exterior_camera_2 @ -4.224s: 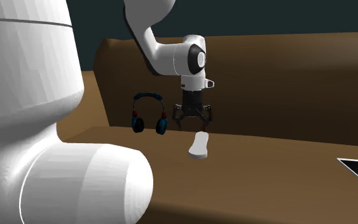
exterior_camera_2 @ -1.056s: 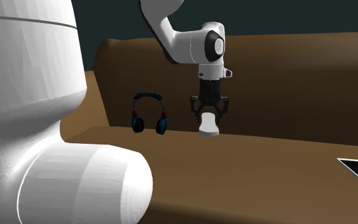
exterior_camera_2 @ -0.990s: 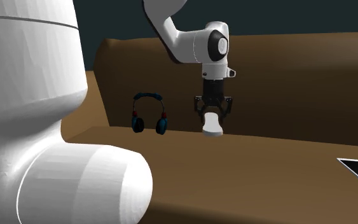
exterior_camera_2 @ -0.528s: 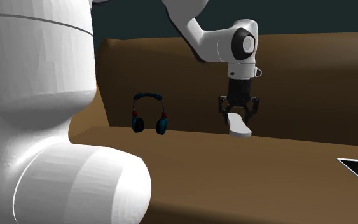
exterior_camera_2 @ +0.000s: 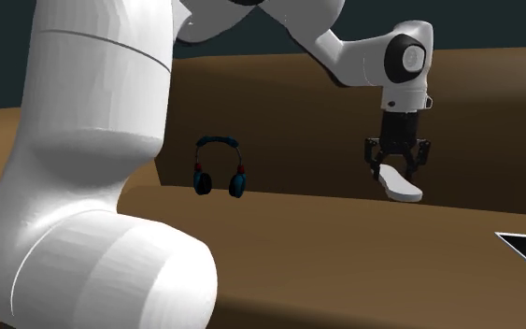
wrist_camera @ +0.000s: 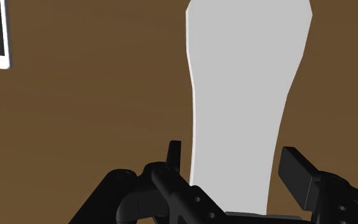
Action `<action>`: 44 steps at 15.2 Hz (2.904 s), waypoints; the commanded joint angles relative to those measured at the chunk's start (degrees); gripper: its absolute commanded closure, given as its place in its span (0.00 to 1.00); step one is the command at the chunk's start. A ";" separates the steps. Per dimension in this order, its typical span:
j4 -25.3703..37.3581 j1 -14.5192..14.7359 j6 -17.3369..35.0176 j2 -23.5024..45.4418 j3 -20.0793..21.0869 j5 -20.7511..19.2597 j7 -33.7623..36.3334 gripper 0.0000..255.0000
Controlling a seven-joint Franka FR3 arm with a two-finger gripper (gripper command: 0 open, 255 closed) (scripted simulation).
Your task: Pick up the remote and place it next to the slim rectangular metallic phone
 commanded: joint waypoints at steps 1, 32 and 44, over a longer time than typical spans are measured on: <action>4.56 -2.69 -1.66 3.46 -0.11 1.92 -2.74 1.00; 41.66 -24.74 -10.59 32.70 3.78 12.66 -13.08 1.00; 46.06 -25.80 -14.54 32.82 3.77 12.47 -12.44 0.00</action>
